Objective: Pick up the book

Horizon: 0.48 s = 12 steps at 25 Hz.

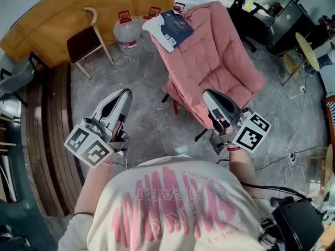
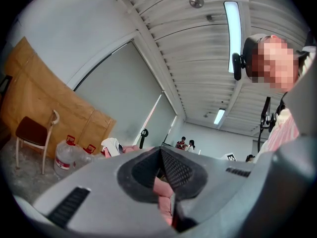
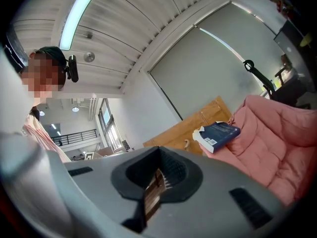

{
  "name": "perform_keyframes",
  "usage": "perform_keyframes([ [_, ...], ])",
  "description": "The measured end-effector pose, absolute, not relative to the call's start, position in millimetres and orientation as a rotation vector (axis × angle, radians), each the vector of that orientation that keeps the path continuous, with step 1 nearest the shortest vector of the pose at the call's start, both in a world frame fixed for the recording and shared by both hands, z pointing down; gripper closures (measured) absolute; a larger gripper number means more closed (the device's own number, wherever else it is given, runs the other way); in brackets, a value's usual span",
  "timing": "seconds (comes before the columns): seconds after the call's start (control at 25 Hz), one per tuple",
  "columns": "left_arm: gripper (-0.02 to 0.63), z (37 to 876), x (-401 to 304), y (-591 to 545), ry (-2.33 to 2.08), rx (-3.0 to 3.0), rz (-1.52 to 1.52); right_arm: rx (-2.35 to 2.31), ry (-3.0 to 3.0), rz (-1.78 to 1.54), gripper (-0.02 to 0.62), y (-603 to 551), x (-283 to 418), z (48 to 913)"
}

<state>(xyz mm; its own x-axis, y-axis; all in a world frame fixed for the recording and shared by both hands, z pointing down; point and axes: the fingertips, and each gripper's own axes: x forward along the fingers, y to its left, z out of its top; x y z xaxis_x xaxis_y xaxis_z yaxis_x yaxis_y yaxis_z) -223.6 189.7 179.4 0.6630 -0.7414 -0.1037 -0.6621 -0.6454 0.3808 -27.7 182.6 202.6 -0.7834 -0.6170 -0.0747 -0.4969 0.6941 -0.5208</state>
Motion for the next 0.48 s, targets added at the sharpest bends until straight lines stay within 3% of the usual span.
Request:
perform_keyframes([
  [0.48,0.597,183.5,-229.7,171.7,-1.120,2.563,-0.389,-0.891,2.700,-0.732,0.588,169.5,-39.3,211.6],
])
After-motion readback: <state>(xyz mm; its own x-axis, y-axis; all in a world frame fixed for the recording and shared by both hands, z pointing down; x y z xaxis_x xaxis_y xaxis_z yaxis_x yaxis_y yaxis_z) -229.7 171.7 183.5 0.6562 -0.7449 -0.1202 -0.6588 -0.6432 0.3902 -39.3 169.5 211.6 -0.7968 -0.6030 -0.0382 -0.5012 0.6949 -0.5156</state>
